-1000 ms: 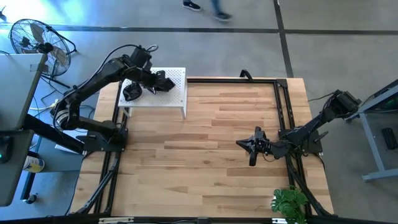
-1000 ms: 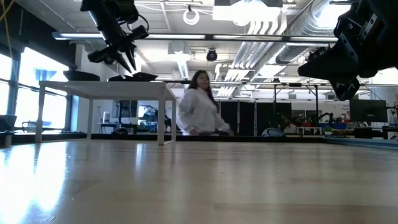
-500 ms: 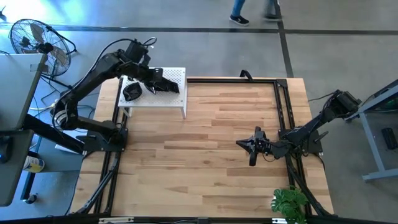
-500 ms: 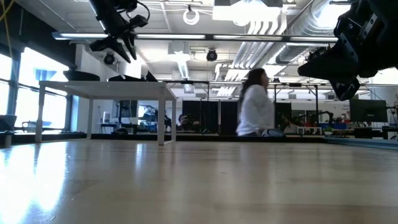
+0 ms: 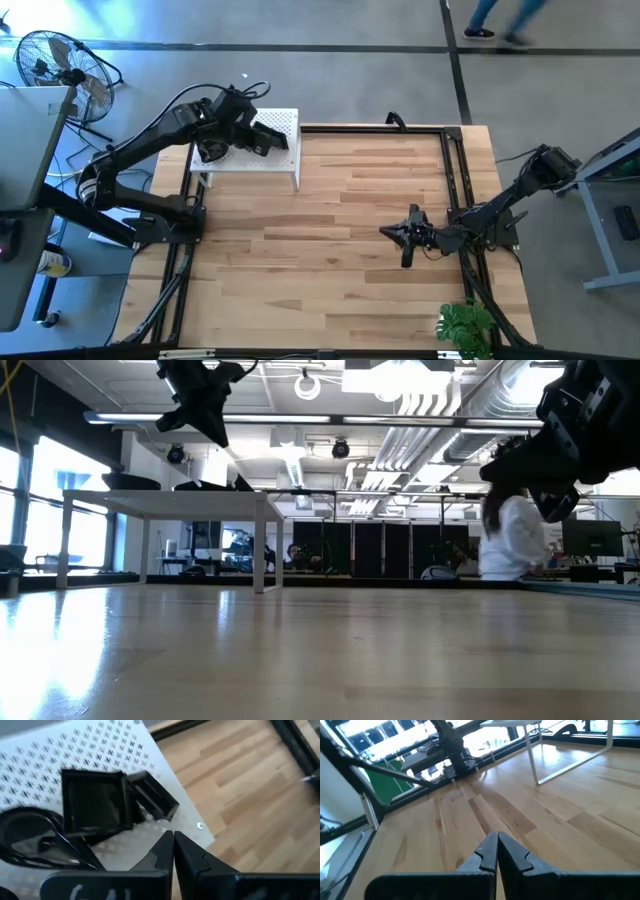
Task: Pick & Place Mini shaped plates
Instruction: Stack the black square plate on the top of the stacked black square plates on the shelf
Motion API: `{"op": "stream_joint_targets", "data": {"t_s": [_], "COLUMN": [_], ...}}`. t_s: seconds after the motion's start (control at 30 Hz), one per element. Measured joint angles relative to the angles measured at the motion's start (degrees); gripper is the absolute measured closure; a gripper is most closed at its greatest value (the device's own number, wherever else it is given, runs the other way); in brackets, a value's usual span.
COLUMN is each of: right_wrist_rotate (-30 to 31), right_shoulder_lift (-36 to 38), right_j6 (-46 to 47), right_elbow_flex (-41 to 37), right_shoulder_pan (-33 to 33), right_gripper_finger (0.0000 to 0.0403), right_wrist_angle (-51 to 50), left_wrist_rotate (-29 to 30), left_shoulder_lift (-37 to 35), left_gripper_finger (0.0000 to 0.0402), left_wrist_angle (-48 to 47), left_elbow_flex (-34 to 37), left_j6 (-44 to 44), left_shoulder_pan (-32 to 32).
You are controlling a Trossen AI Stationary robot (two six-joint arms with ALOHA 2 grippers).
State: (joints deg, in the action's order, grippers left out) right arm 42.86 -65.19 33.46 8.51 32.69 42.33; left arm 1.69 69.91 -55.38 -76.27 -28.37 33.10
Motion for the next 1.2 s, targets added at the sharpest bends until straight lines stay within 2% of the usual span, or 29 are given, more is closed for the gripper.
{"op": "stream_joint_targets", "data": {"t_s": [0.17, 0.4, 0.53, 0.8, 1.2], "right_wrist_rotate": [1.62, 1.59, 0.56, -1.07, -1.28], "right_shoulder_lift": [0.00, 0.00, 0.02, 0.02, 0.02], "right_j6": [1.13, -2.37, -6.00, -10.88, -11.02], "right_elbow_flex": [0.00, 0.00, 0.00, 0.00, 0.00], "right_shoulder_pan": [-0.02, -0.76, -1.30, -1.57, -1.56], "right_gripper_finger": [0.0402, 0.0402, 0.0402, 0.0402, 0.0402], "right_wrist_angle": [0.17, 2.47, 5.32, 9.57, 10.03], "left_wrist_rotate": [-2.12, -2.47, -0.39, 4.95, 3.46], "left_shoulder_lift": [3.34, 9.03, 11.27, 11.74, 12.70], "left_gripper_finger": [0.0377, 0.0297, 0.0269, 0.0264, 0.0312], "left_wrist_angle": [0.55, 0.10, 0.15, -1.43, -1.69], "left_elbow_flex": [-0.07, -0.38, -2.84, -5.12, -5.16], "left_j6": [-2.88, -6.40, -6.62, -6.68, -6.81], "left_shoulder_pan": [-0.57, 1.26, 1.42, 1.46, 1.40]}}
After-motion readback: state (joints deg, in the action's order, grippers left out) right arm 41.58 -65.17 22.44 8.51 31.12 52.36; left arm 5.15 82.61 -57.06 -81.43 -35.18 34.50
